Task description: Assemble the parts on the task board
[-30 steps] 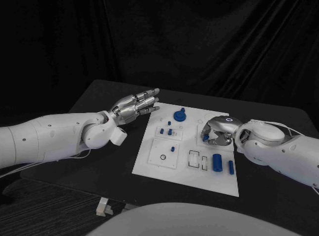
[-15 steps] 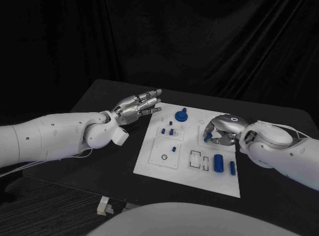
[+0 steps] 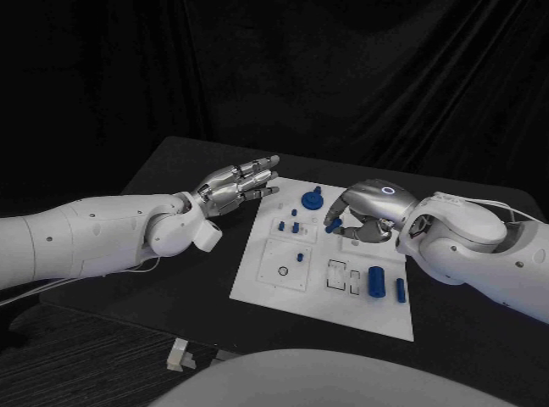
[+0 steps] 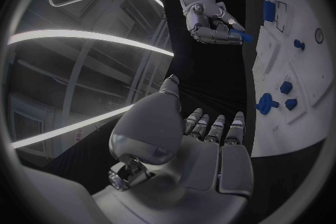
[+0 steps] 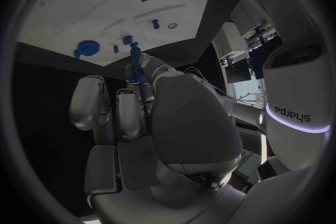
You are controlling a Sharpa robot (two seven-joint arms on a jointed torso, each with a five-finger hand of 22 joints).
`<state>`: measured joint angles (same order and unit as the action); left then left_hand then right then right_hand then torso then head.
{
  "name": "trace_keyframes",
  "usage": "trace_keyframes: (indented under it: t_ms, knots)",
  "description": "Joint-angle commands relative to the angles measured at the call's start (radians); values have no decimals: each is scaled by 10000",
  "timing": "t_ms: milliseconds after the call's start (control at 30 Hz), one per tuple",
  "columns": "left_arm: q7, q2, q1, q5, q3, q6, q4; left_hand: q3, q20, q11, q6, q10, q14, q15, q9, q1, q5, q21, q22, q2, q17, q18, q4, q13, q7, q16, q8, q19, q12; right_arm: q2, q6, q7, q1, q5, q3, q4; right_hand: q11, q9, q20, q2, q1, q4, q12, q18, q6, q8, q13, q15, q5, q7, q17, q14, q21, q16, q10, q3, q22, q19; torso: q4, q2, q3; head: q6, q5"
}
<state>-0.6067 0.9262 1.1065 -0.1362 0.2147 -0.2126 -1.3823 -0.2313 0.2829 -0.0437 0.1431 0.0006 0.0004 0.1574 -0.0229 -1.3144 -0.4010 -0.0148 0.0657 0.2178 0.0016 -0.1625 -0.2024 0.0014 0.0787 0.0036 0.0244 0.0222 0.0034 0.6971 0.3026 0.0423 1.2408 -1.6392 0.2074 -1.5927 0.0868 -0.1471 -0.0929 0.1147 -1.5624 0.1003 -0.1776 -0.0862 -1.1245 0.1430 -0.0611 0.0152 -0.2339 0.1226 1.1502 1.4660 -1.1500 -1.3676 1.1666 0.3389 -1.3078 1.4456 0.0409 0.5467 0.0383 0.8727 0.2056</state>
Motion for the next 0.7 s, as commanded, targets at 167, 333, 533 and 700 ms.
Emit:
trace_keyframes:
  t_ms: [167, 333, 533, 700]
  knots:
    - [-94, -40, -42, 66, -9, -123, 0, 16, 34, -98, -1, -6, -4, 82, -12, -54, -76, -7, -94, 55, -16, -164, 62, -14, 84, -36, 48, -17, -34, -779, -520, -304, -488, -1609, 0, -38, -243, 6, 88, 98, -8, -17, 95, 34, 91, -92, -35, 29, 83, 24, 8, 174, -60, -24, 356, 115, -1535, 10, 0, -6, 1, -1, 81]
    - [-104, -32, -54, 66, -10, -101, -5, 7, 21, -100, 1, -6, -4, 81, -12, -49, -95, 7, -132, 53, -16, -155, 64, -14, 85, -36, 49, -35, -34, -1480, -591, -231, -922, -2085, -1, 405, -225, 8, 84, 141, 18, -51, 183, 35, 150, -157, -27, 19, 121, 38, 11, 180, -60, -23, 328, 202, -1533, 12, -5, 6, -2, -1, 153]
    - [-107, -13, -58, 66, -10, -91, -13, 5, 16, -101, 9, -6, -4, 80, -13, -47, -100, 10, -139, 54, -16, -152, 64, -14, 86, -36, 51, -39, -34, -2078, -525, -144, -1262, -2378, -2, 873, -209, 13, 76, 175, 37, -83, 234, 36, 210, -215, -31, 7, 134, 59, 13, 182, -63, -23, 326, 272, -1533, 13, 2, 8, 1, -1, 153]
    - [-118, -23, -64, 66, -10, -106, 1, 4, 0, -109, 6, -6, -4, 82, -13, -44, -123, 29, -195, 69, -16, -143, 69, -14, 93, -36, 51, -66, -34, -2334, -605, -121, -1384, -2460, -2, 1059, -206, 18, 73, 195, 52, -100, 246, 35, 249, -250, -37, 3, 150, 68, 7, 181, -58, -19, 350, 303, -1531, 10, 2, 7, 1, -1, 174]
